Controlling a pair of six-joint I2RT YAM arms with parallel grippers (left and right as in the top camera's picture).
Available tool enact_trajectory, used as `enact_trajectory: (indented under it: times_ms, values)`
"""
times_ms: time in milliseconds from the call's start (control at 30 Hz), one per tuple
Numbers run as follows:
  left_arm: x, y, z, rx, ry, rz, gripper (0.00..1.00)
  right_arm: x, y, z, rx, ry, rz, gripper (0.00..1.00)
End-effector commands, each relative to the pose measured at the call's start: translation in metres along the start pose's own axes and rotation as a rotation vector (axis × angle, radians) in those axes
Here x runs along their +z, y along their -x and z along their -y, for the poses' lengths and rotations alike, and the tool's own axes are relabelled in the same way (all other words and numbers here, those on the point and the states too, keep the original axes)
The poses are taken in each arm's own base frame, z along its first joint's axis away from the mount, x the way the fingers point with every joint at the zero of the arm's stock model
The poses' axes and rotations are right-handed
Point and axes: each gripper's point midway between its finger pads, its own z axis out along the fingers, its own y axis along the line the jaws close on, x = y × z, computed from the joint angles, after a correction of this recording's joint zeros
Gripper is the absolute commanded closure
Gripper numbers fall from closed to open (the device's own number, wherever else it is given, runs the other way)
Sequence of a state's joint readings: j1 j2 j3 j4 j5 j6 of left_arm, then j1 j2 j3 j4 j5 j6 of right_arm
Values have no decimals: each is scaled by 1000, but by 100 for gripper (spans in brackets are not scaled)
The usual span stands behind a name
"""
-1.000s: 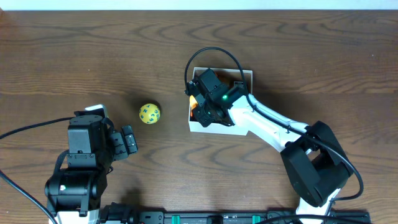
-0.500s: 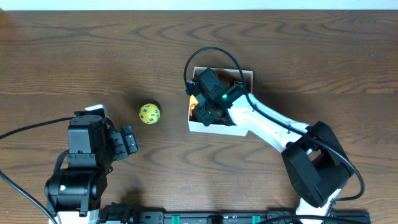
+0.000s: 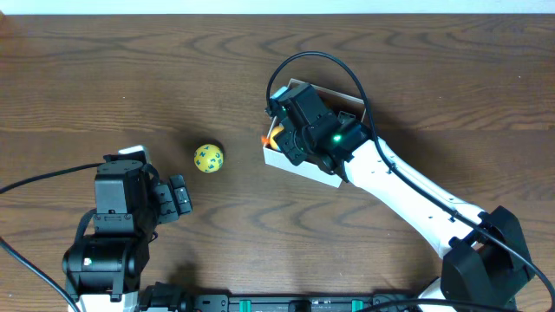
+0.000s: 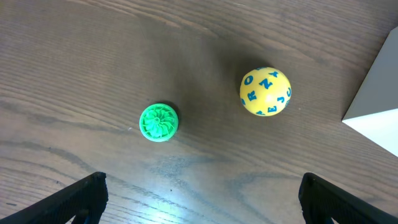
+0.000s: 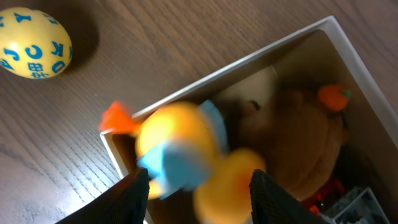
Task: Pack container
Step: 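Carry the duck toy into the box and release it, then withdraw the right gripper to the right side of the box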
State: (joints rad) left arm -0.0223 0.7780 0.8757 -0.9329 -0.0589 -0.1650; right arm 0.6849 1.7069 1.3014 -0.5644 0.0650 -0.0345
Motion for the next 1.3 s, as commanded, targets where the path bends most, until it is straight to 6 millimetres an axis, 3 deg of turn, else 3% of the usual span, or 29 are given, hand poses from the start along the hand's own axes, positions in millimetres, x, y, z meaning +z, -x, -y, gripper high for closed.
enact_trajectory:
  times_ms: [0,133,233,333,400,567,633,733,833,933,1133,1267]
  values:
    - [-4,5,-1,-18,2,17,2,-2,-1,5,-4,-20,0,46]
    - [-4,5,-1,-18,2,17,2,-2,0,5,-4,-20,3,47]
    - [-4,5,-1,-18,2,17,2,-2,-1,5,-3,-20,1,54]
    - [-4,5,-1,-18,2,17,2,-14,6,13,87,-46,33,53]
    - [-4,5,-1,-18,2,17,2,-35,16,41,249,-134,90,42]
    - [-4,5,-1,-18,2,17,2,-101,19,124,642,-193,225,33]
    - [-4,5,-1,-18,2,17,2,-120,4,159,774,-173,241,25]
    - [-4,5,-1,-18,2,17,2,-127,-36,193,939,-146,167,29]
    - [-4,5,-1,-18,3,17,2,-119,-83,211,1049,-174,32,35]
    - [-4,5,-1,-18,3,16,2,-95,-115,211,1049,-172,-117,45]
    - [-4,5,-1,-18,3,17,2,-39,-132,189,993,-57,-288,62]
    - [-4,5,-1,-18,3,17,2,-11,-128,185,959,-19,-289,63]
